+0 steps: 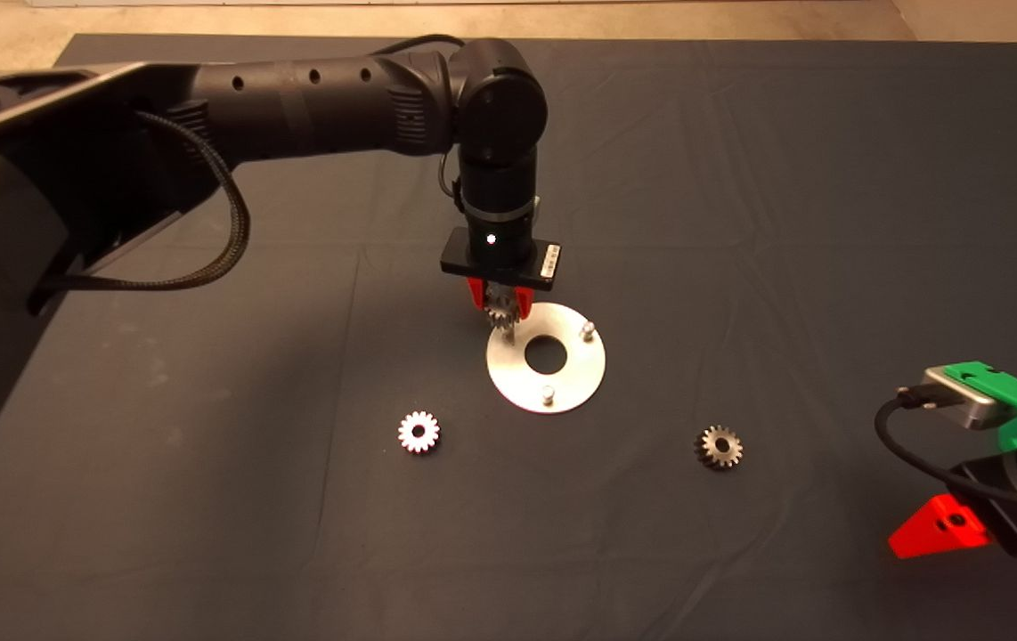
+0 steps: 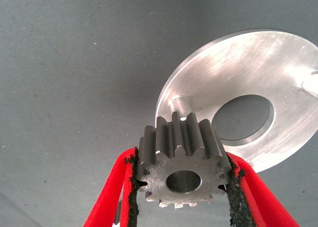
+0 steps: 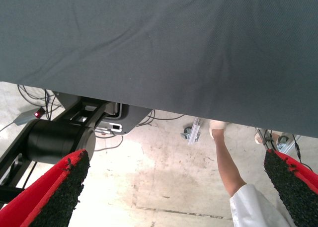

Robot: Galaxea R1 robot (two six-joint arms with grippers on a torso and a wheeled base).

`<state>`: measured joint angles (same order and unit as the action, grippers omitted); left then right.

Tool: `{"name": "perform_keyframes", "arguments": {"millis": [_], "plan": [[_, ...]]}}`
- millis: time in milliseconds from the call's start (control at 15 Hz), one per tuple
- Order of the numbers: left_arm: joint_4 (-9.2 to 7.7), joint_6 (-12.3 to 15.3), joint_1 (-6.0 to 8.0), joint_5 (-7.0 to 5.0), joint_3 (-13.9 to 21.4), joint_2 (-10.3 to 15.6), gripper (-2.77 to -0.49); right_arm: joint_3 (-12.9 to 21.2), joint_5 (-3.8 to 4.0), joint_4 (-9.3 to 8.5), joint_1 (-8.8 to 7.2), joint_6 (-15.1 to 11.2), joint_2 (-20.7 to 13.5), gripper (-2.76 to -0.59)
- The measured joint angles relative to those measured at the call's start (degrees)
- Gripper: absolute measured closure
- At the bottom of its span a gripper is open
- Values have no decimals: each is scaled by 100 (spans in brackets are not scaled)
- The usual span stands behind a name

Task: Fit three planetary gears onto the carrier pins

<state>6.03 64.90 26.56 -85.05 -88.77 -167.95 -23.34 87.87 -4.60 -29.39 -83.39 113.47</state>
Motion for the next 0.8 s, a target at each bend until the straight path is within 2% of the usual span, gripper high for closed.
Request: {"name": "perform_keyframes", "arguments": {"millis": [667, 800], "plan": [[2, 4, -9, 5, 0, 0, -95, 0, 0, -2, -1, 1, -2, -263], [0, 4, -93, 16, 2, -2, -95, 0, 0, -2, 1, 1, -2, -263]]}}
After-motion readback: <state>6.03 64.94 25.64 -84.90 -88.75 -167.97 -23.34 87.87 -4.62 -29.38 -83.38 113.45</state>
